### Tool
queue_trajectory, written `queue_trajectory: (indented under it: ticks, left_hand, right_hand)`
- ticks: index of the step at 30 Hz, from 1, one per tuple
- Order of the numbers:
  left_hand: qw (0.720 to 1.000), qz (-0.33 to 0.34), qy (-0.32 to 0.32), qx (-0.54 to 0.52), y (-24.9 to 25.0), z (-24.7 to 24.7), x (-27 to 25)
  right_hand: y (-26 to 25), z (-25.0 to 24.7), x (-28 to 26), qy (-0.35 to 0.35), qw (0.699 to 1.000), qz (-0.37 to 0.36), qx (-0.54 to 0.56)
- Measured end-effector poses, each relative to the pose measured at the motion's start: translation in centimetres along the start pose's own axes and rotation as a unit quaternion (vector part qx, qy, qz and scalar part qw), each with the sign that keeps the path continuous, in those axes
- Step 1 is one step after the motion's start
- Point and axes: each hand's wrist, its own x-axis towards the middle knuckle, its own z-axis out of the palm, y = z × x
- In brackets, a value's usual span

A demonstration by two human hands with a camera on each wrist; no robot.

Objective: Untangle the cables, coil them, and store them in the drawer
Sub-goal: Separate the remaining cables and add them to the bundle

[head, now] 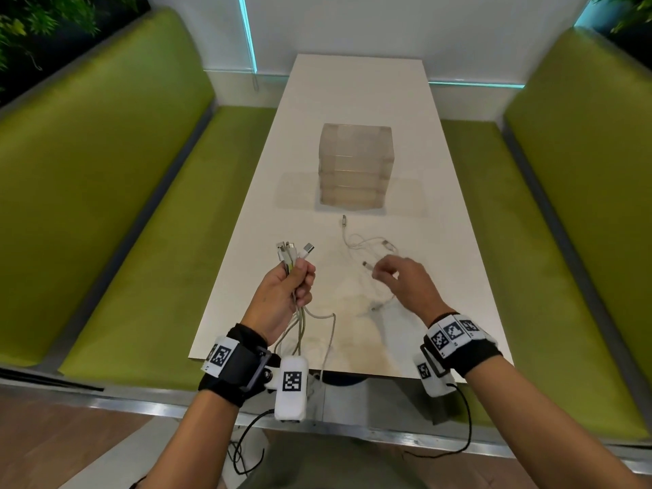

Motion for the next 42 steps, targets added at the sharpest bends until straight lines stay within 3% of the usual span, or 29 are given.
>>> queue_trajectory:
  ticks: [3, 7, 12, 17, 19, 20, 22, 24, 25, 27, 32, 42]
  left_hand:
    - [0.999, 0.008, 0.036, 0.012, -0.5, 0.7, 0.7]
    - [0.997, 0.015, 0.072, 0.028, -1.5, 2.2, 1.9]
    - [0.997, 0.023, 0.031, -0.065, -1.5, 3.3, 2.1]
    - [0.997, 0.028, 0.006, -0.075, -1.7, 2.8, 2.1]
    - [0.996, 0.028, 0.022, -0.077, -1.6, 2.3, 2.1]
    - [0.996, 0.027, 0.028, -0.081, -1.5, 2.1, 2.2]
    - [0.993, 0.032, 0.04, -0.109, -1.1, 1.4, 2.4]
    - [0.983, 0.055, 0.068, -0.161, -0.3, 0.5, 2.8]
    - [0.977, 0.071, 0.082, -0.184, 0.3, 0.0, 2.9]
    - [0.966, 0.096, 0.105, -0.215, 1.5, -1.1, 3.1]
    - [0.961, 0.118, 0.127, -0.214, 2.7, -2.3, 2.8]
    - [0.952, 0.172, 0.15, -0.206, 4.9, -5.4, 1.7]
  right_hand:
    - [-3.6, -1.6, 0.1, 0.038, 0.986, 0.002, 0.161]
    - [-7.8, -1.6, 0.2, -0.012, 0.955, -0.02, 0.295]
    - [-8.8, 0.3, 0.9, -0.061, 0.941, -0.022, 0.332]
    - [-8.7, 1.5, 1.1, -0.081, 0.942, -0.006, 0.325]
    - [-8.7, 1.4, 1.0, -0.128, 0.932, -0.017, 0.339]
    - [-8.8, 1.4, 0.9, -0.161, 0.934, -0.024, 0.316]
    - [-8.3, 1.3, 0.9, -0.235, 0.957, -0.044, 0.163]
    - [-6.8, 1.4, 1.2, -0.271, 0.961, -0.062, 0.0]
    - [-5.7, 1.3, 1.5, -0.272, 0.961, -0.051, -0.028]
    - [-3.7, 1.2, 2.0, -0.241, 0.97, -0.015, -0.023]
    - [-1.5, 1.1, 4.2, -0.152, 0.984, -0.005, -0.092]
    - [2.3, -0.6, 5.7, -0.089, 0.988, 0.079, -0.099]
